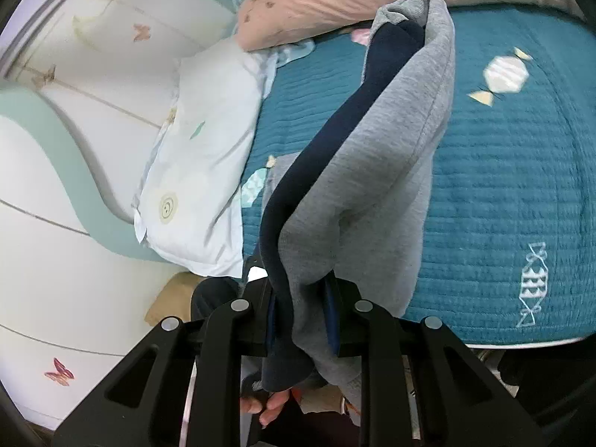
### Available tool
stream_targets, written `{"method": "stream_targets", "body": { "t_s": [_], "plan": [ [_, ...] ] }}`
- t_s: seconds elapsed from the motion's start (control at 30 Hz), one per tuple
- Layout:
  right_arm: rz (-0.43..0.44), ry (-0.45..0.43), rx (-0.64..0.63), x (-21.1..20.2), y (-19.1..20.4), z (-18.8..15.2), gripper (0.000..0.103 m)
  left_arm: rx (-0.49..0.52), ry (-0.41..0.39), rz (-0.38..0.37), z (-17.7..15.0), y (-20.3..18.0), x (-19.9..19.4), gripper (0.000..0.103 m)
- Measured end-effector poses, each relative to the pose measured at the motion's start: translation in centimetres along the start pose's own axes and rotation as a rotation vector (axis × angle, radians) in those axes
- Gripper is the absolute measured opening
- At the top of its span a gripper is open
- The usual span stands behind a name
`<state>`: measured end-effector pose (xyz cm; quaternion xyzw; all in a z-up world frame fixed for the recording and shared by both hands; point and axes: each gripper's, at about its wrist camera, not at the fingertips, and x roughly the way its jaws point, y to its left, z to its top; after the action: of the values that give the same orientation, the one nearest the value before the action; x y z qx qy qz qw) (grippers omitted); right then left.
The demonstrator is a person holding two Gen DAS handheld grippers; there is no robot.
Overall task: Fold large clothes
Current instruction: 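Lift the jacket with both tools and fold it over onto itself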
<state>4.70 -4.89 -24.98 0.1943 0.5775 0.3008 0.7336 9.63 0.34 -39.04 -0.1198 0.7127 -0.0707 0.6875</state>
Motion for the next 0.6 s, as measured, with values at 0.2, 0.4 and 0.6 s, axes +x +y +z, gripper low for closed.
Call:
{"method": "stream_targets", "body": {
  "t_s": [0.2,0.4,0.6],
  "plan": [
    [-0.033,0.064,-0.044,3.9,3.7,1.8,0.02,-0.042,-0.11,-0.026,-1.7,3.9,-5.4,0.004],
    [-0.07,0.145,-0.072,8.8,7.3,2.5,0.021,-0.096,-0.195,0.026,-3.6,8.1,-8.8,0.004],
    [-0.116,0.23,-0.06,14.5,9.0,3.3,0.022,-0.184,-0.209,0.031,-5.3,12.7,-10.0,0.004]
  ]
}}
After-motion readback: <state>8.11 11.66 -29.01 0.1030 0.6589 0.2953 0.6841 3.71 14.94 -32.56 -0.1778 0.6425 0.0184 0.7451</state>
